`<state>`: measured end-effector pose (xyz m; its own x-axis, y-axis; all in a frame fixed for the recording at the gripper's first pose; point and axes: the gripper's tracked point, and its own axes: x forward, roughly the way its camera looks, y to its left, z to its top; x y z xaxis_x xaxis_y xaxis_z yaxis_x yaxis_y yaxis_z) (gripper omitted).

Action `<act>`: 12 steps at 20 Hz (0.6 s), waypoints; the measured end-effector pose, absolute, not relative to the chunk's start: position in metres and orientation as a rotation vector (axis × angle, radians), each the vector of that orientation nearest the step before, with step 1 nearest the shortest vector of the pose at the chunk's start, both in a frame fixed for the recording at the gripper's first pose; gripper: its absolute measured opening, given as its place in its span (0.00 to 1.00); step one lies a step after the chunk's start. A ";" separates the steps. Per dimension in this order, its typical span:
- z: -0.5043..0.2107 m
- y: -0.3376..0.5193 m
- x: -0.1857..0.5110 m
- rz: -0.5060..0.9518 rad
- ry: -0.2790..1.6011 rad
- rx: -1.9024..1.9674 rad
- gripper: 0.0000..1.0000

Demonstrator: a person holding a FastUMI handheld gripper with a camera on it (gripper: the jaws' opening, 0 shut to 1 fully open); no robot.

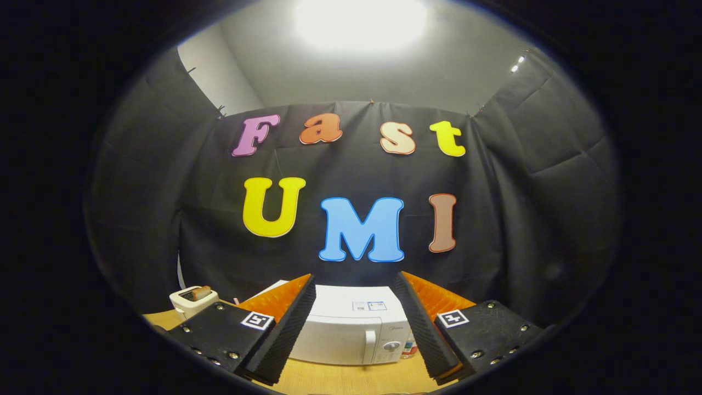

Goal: Open the microwave, put the food inside, and close the microwave door.

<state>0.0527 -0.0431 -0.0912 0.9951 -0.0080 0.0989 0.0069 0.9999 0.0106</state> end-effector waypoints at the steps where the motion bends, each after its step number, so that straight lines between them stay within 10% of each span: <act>1: -0.103 -0.048 0.060 -0.014 -0.088 0.011 0.93; 12: -0.251 -0.076 0.135 -0.027 0.070 0.007 0.93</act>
<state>0.1354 -0.0759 -0.2509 0.9972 -0.0263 -0.0697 0.0268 0.9996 0.0063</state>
